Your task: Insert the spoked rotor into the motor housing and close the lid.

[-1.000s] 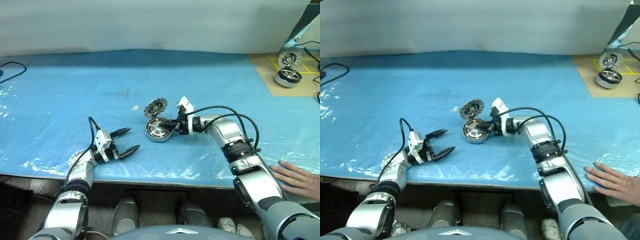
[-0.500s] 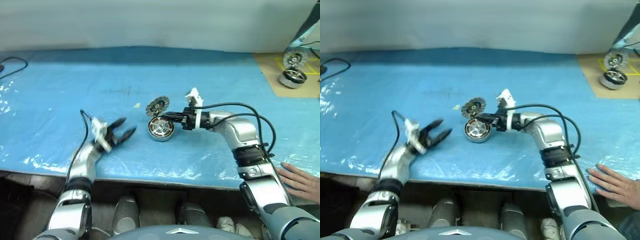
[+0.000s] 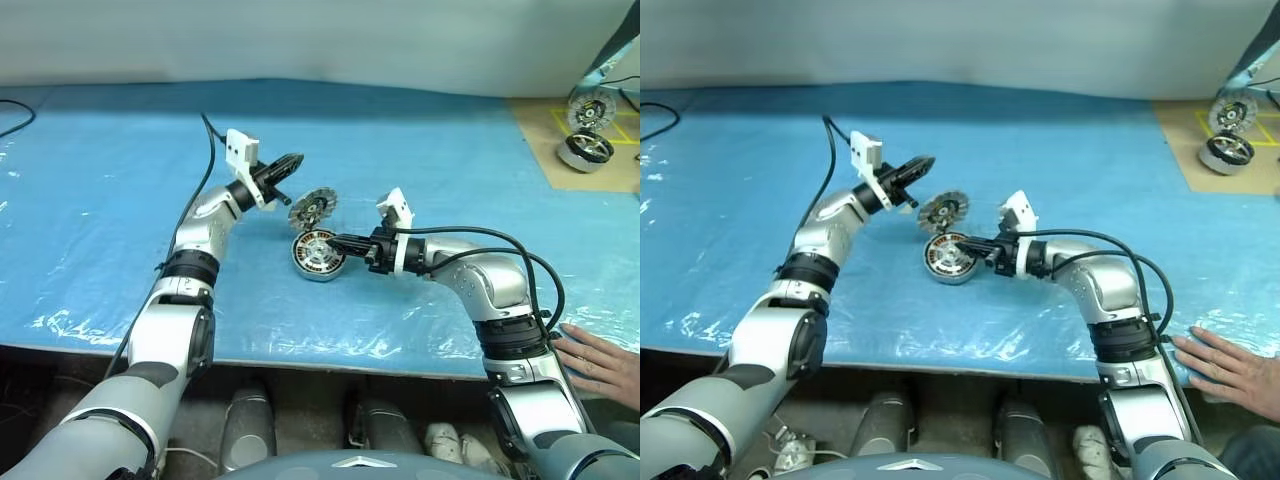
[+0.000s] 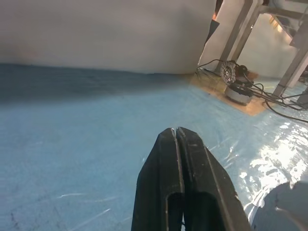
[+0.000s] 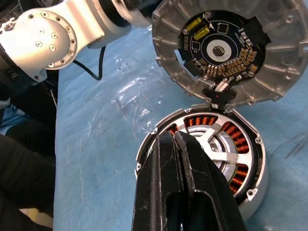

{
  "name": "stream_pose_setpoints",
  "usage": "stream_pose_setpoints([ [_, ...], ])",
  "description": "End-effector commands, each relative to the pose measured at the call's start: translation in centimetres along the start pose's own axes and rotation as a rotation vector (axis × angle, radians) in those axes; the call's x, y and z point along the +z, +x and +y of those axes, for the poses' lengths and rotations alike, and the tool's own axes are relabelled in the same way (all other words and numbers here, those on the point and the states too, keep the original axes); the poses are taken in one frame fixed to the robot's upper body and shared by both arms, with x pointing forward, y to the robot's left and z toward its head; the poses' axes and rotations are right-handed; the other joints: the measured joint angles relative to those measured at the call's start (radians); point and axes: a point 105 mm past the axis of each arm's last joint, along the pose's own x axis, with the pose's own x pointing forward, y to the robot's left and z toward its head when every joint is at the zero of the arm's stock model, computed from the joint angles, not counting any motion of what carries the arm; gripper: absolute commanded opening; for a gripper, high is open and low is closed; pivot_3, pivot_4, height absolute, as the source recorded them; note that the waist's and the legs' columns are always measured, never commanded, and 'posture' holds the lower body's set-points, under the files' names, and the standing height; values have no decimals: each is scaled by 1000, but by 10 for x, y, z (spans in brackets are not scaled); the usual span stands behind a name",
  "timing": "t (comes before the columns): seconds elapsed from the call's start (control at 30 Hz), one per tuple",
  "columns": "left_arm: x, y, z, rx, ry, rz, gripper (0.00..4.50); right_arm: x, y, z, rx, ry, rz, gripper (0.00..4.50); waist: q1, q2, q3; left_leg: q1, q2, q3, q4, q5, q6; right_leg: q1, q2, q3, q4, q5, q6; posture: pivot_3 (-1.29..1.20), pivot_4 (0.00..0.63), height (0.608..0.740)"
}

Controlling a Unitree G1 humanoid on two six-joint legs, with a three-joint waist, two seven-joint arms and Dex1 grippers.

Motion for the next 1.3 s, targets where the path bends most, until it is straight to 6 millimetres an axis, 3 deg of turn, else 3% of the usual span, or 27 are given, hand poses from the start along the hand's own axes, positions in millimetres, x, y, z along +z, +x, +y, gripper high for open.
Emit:
stream_pose_setpoints([
  [0.03,9,0,1,-19,42,-19,56,8,-6,4,-6,-22,-36,0,3,0,0,0,0,0,0,0,-1,1,-1,-1,0,0,0,0,150,740],
  [0.17,-4,-3,-3,-61,37,36,56,1,-6,6,-13,-24,-17,0,4,0,0,1,0,-2,6,0,-1,4,-2,-3,4,0,0,0,150,740],
  [0.3,-22,-7,-19,-186,30,119,56,1,-5,7,-4,-25,-14,0,4,0,0,2,0,-3,8,0,0,4,-3,-3,6,1,0,0,150,740],
  [0.53,-43,5,-58,-365,-31,154,56,9,-10,5,-1,-24,-34,0,8,0,0,1,0,-3,8,0,0,4,-3,-4,6,1,-1,0,150,740],
  [0.7,-61,5,-74,-445,-7,234,56,9,-13,4,-18,-21,-39,0,7,0,0,1,0,-4,8,1,2,4,-3,-4,7,1,-1,0,150,740],
  [0.87,-85,-8,-94,-589,22,341,56,18,-27,4,-23,-17,-71,0,8,0,0,1,0,-4,8,1,3,4,-3,-4,6,1,-1,0,150,740],
  [1.07,-94,-13,-99,-622,58,375,56,18,-50,17,28,-92,-2,0,22,0,0,2,0,-4,9,2,3,6,-5,-4,6,1,-1,0,150,740],
  [1.2,-92,-9,-99,-612,58,363,56,-11,-64,11,-25,-225,217,0,28,1,0,5,1,-4,8,1,2,9,-5,-4,6,1,-1,0,150,740],
  [1.3,-93,-10,-101,-614,60,362,56,0,-68,7,-48,-236,176,0,27,2,1,7,0,-5,8,1,2,11,-5,-5,6,1,-1,0,150,740],
])
